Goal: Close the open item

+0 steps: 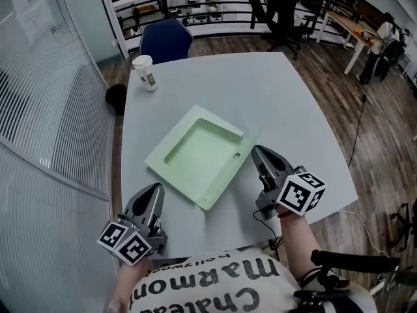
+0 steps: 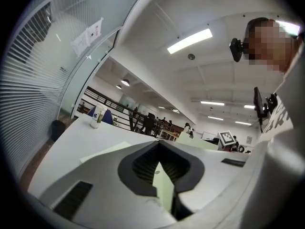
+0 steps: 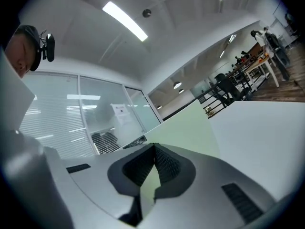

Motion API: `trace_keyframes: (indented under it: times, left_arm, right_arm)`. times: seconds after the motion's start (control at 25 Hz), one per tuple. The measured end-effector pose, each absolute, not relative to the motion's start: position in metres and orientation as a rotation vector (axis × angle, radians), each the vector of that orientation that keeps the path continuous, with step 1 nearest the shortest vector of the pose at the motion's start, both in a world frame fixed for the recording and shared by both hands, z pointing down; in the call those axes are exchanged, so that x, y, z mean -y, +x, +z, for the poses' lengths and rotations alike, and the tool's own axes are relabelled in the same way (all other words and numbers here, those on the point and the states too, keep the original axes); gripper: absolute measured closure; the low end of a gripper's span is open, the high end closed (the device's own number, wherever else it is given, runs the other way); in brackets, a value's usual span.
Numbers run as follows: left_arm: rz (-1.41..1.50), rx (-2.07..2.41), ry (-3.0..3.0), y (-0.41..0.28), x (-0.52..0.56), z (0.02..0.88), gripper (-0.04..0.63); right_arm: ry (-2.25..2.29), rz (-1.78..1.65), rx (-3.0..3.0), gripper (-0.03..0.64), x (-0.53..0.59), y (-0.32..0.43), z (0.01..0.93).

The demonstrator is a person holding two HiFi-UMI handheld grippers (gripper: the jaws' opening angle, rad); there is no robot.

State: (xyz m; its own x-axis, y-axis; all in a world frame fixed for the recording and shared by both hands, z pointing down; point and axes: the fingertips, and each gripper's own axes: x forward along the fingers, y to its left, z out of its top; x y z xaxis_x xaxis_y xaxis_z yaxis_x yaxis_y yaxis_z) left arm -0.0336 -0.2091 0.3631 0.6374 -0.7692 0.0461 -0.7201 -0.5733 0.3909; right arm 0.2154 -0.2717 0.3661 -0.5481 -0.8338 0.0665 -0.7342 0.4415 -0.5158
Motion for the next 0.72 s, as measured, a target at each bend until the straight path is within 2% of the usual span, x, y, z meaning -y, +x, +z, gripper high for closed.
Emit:
trace_keyframes:
  times: [0.72]
  left_arm:
    - [-0.055, 1.376, 2.394, -0.078, 0.234, 0.381, 0.604]
  right_arm:
    - [-1.108, -0.715, -2.617, 0.617, 0.339, 0.133, 0.364]
